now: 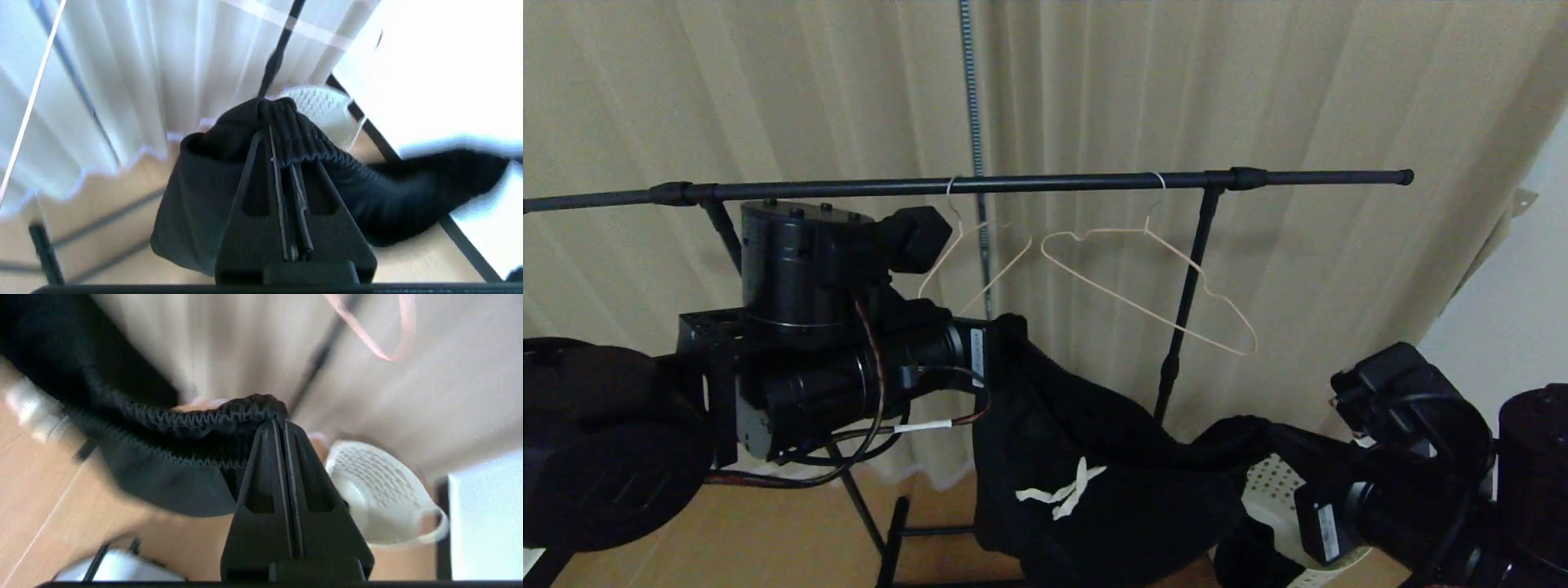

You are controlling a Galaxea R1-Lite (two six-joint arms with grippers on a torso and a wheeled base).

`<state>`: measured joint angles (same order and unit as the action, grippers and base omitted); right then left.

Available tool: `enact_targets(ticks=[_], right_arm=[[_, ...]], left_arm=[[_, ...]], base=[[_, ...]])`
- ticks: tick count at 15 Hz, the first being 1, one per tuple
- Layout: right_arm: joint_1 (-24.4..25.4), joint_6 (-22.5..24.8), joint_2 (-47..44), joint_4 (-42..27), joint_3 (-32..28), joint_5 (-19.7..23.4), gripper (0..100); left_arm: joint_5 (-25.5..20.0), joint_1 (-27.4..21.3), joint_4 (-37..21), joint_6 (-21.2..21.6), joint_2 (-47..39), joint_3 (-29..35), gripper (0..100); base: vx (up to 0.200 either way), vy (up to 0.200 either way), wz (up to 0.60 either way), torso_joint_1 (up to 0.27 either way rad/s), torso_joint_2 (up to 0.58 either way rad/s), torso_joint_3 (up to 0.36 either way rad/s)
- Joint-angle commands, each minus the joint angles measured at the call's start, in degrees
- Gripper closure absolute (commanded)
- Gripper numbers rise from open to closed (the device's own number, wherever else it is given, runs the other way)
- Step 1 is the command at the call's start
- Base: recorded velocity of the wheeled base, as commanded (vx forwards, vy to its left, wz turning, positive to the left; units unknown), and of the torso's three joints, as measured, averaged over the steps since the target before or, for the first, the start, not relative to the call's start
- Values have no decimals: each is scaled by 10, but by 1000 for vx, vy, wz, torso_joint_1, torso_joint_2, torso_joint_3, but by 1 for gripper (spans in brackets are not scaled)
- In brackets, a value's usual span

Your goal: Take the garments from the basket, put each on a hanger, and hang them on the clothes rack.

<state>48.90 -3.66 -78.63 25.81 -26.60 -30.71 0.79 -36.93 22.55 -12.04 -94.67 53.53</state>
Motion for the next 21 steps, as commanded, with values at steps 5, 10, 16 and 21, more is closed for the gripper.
enact_targets(ticks=[5, 10, 16, 21], right_arm=[[141, 1, -43, -1, 0, 33, 100], [209, 0, -86, 0, -10, 48, 100], [251, -3, -131, 57, -9, 50, 100], [117, -22, -78, 52, 17, 46, 100]], left_arm=[[0, -2, -18, 5, -44, 84, 100], [0, -3, -56, 5, -82, 170, 100], [0, -10, -88, 5, -96, 212, 100], [1, 2, -153, 6, -54, 199, 100]], base=[[0, 0, 0, 0, 0, 0], [0, 0, 0, 0, 0, 0], [0, 0, 0, 0, 0, 0], [0, 0, 0, 0, 0, 0]])
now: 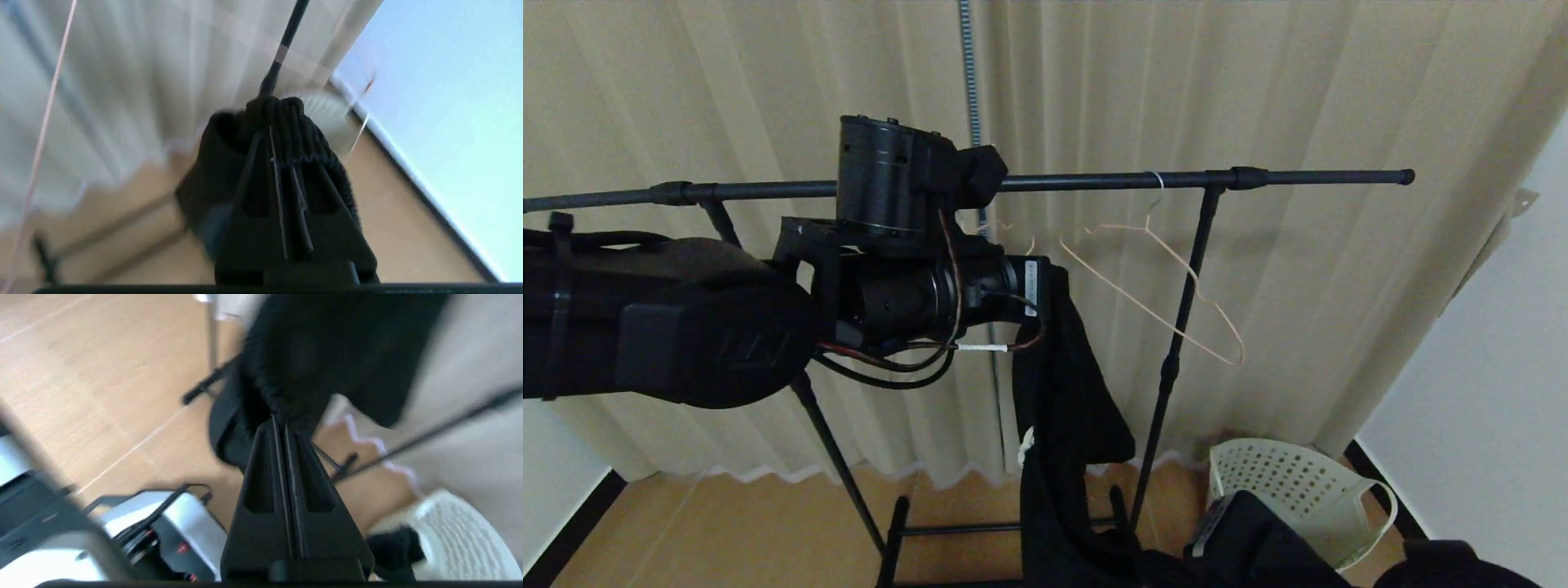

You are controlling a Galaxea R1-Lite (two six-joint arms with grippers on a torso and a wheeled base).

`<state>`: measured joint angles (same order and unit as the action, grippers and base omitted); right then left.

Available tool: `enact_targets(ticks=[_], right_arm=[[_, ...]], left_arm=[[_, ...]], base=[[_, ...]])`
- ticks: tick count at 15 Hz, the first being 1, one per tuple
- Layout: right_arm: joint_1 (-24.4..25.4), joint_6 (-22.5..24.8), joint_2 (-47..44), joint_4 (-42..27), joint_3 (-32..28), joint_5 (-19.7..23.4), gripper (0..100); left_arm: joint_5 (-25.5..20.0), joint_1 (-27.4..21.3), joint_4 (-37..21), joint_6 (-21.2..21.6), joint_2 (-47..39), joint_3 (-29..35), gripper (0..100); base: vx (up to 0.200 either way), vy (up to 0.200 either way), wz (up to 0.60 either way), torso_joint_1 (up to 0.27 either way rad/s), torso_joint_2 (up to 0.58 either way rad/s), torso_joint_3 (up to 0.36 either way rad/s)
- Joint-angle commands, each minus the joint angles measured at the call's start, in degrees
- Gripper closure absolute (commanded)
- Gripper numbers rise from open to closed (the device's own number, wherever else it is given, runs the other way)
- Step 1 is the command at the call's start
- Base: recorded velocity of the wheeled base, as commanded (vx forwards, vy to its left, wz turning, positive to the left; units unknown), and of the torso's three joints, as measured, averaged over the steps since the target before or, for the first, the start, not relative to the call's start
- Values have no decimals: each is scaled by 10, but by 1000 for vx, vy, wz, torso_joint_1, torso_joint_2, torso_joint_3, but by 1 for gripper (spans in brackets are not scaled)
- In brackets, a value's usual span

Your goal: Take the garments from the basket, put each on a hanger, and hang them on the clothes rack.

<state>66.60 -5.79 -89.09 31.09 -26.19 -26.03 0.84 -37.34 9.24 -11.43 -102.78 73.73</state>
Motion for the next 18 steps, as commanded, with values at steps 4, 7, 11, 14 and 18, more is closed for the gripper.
enact_targets(ticks=[4, 7, 11, 14, 18], right_arm=[[-234, 2, 18, -1, -31, 7, 100], [-270, 3, -39, -3, -122, 8, 100], [-272, 3, -110, -33, -265, 6, 100], [-270, 3, -137, -67, -347, 6, 100], [-249, 2, -173, -90, -426, 5, 100]], left_arm=[[0, 14, -76, 27, 89, -51, 100], [1, 15, -76, 45, 128, -129, 100], [1, 3, -76, 44, 157, -217, 100], [2, -39, -75, 41, 161, -271, 100], [0, -100, -76, 5, 158, -303, 100]], base=[[0, 0, 0, 0, 0, 0], [0, 0, 0, 0, 0, 0], [0, 0, 0, 0, 0, 0], [0, 0, 0, 0, 0, 0], [0, 0, 0, 0, 0, 0]])
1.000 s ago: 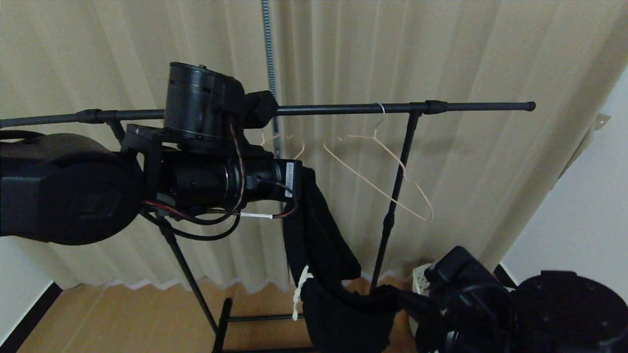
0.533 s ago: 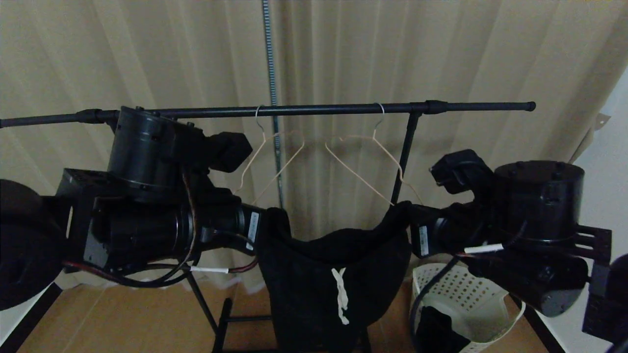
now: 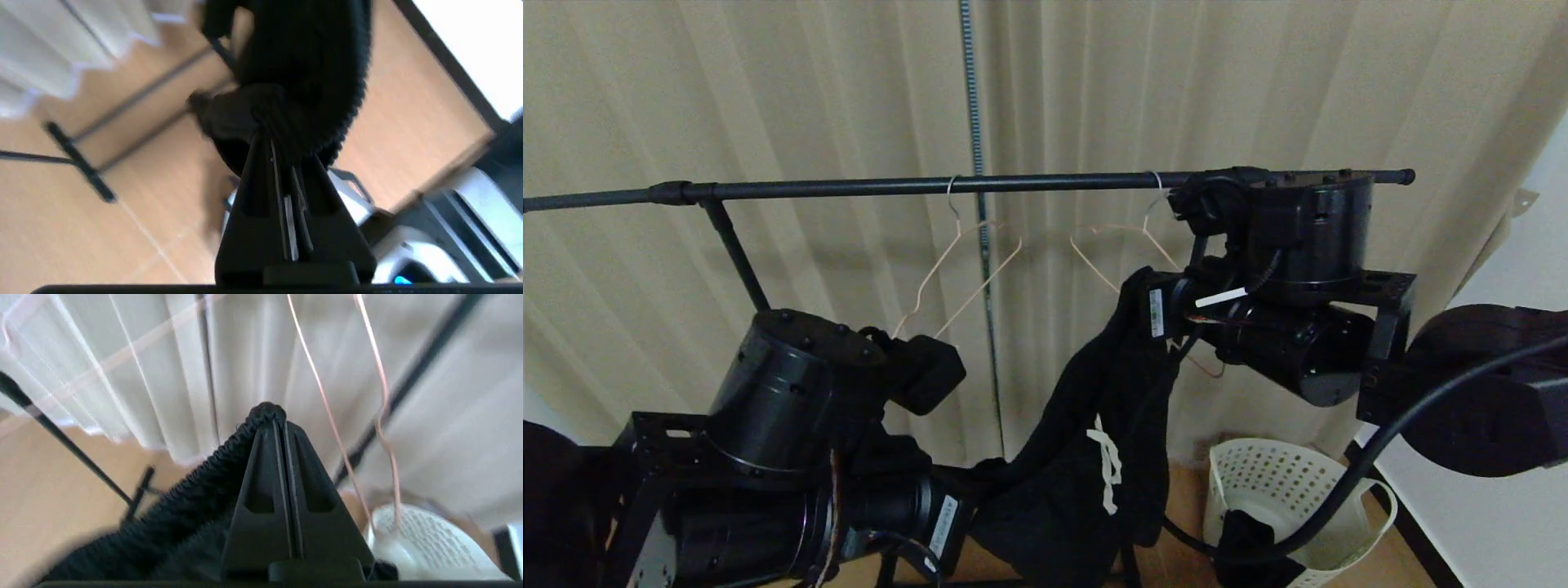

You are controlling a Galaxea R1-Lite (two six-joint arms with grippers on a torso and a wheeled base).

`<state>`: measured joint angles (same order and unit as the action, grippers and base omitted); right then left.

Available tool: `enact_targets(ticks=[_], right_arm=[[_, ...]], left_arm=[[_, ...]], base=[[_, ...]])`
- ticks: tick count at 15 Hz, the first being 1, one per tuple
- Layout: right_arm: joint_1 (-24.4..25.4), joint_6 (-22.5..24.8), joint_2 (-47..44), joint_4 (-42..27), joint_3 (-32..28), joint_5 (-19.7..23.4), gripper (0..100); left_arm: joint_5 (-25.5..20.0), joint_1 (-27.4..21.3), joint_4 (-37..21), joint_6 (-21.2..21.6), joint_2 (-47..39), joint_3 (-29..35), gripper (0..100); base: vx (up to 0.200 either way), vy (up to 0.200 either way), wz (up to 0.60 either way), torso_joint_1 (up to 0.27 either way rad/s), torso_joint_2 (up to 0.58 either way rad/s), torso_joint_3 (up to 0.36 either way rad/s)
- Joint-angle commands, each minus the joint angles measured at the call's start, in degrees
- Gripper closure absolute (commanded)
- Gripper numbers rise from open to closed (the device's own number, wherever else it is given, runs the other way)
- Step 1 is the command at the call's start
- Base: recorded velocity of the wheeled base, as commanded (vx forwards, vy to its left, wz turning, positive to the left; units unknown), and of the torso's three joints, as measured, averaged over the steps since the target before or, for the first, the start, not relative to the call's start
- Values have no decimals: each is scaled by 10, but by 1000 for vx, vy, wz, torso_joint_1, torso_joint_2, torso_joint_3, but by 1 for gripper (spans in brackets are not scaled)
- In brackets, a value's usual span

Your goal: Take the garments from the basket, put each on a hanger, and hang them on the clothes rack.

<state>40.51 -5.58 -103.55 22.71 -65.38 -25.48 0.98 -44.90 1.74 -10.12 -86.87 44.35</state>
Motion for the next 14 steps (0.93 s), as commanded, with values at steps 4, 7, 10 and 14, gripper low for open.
enact_targets(ticks=[4, 7, 10, 14], right_arm=[[48, -1, -64, -21, -89, -2, 100], [58, -4, -71, -21, -93, -3, 100], [58, -11, -67, -21, -90, -3, 100], [54, -21, -48, -19, -68, -15, 100]], left_arm=[[-3, -77, 0, -45, -12, -12, 100], [-3, -89, 0, -66, -21, -11, 100], [-2, -87, 2, -87, -21, -10, 100], [0, -56, 3, -89, -17, -13, 100]], base=[[0, 0, 0, 0, 0, 0], [0, 0, 0, 0, 0, 0], [0, 0, 0, 0, 0, 0], [0, 0, 0, 0, 0, 0]])
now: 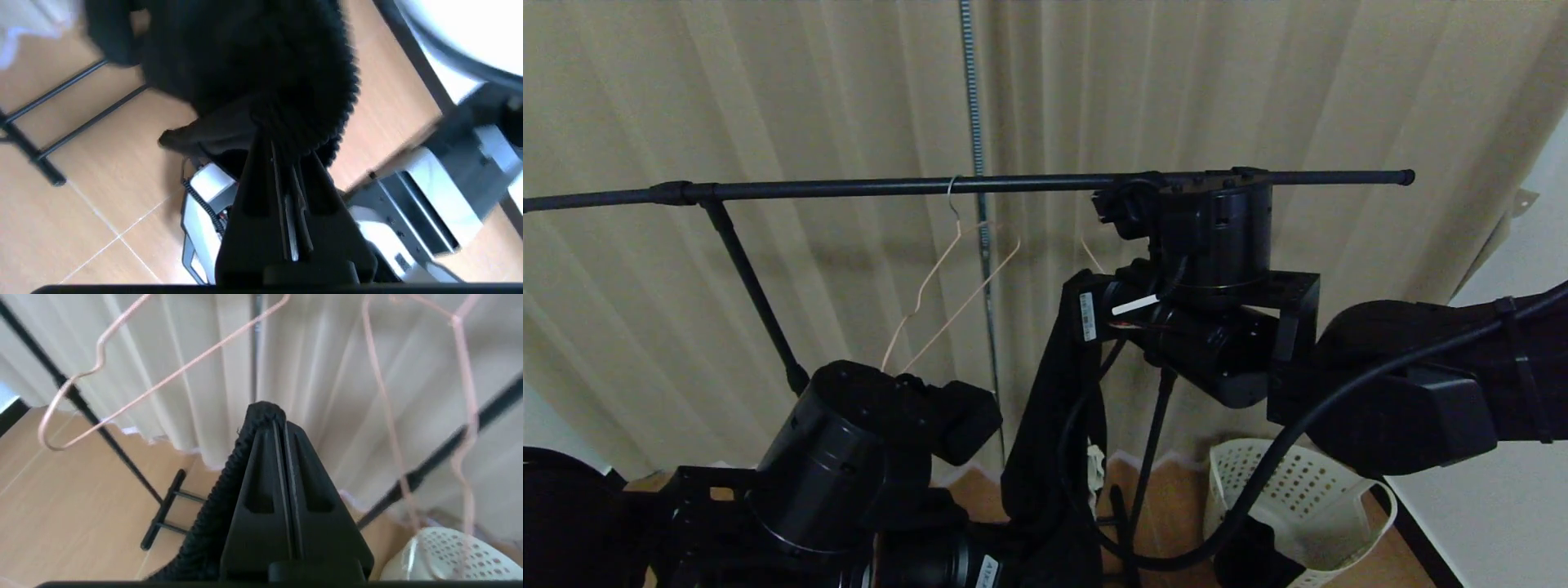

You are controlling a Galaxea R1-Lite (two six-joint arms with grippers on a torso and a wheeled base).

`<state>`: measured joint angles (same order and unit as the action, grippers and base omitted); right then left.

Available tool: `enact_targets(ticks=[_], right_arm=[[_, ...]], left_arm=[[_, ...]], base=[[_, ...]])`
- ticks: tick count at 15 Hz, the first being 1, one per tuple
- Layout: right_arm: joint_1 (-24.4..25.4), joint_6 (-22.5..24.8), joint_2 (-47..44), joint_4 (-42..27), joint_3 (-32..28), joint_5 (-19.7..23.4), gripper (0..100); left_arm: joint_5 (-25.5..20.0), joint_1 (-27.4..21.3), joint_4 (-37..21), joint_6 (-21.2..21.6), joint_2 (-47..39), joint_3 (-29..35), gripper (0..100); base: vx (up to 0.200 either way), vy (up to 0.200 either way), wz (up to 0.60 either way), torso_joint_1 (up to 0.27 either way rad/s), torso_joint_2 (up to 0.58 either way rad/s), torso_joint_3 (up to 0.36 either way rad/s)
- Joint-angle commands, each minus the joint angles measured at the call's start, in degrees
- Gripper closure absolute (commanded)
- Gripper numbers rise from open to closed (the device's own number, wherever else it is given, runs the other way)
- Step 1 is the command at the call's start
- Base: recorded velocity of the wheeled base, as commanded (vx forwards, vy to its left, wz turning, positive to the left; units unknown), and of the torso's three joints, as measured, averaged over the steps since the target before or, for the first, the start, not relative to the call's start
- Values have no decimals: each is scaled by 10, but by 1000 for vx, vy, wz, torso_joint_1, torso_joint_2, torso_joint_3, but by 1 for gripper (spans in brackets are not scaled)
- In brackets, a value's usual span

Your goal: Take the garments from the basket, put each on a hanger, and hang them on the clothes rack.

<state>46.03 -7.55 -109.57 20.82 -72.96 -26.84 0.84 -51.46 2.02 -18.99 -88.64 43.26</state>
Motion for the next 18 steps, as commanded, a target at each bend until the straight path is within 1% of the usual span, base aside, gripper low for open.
enact_targets(ticks=[1, 4, 5, 6, 8, 12, 16, 17, 18], right_arm=[[-12, -5, 23, 3, 21, -4, 100], [-28, -17, 66, 5, 67, -5, 100], [-30, -17, 74, 5, 77, -5, 100], [-34, -17, 97, 7, 100, -5, 100], [-34, -17, 128, 7, 136, -8, 100], [-33, -18, 165, 10, 197, -8, 100], [-33, -17, 167, 40, 215, -8, 100], [-33, -17, 166, 41, 214, -8, 100], [-33, -17, 166, 41, 214, -8, 100]], left_arm=[[1, 28, 0, 0, 4, -3, 100], [-1, 75, 3, 3, 7, -3, 100], [-1, 84, 4, 3, 6, -1, 100], [-1, 104, 18, 4, 3, 2, 100], [-1, 126, 40, 5, -7, 9, 100], [-1, 133, 44, 5, -24, 38, 100], [-1, 131, 44, 16, -24, 39, 100], [-1, 131, 44, 17, -23, 38, 0], [-1, 130, 44, 19, -22, 35, 0]], base=[[0, 0, 0, 0, 0, 0], [0, 0, 0, 0, 0, 0], [0, 0, 0, 0, 0, 0], [0, 0, 0, 0, 0, 0], [0, 0, 0, 0, 0, 0], [0, 0, 0, 0, 0, 0], [0, 0, 0, 0, 0, 0], [0, 0, 0, 0, 0, 0], [0, 0, 0, 0, 0, 0]])
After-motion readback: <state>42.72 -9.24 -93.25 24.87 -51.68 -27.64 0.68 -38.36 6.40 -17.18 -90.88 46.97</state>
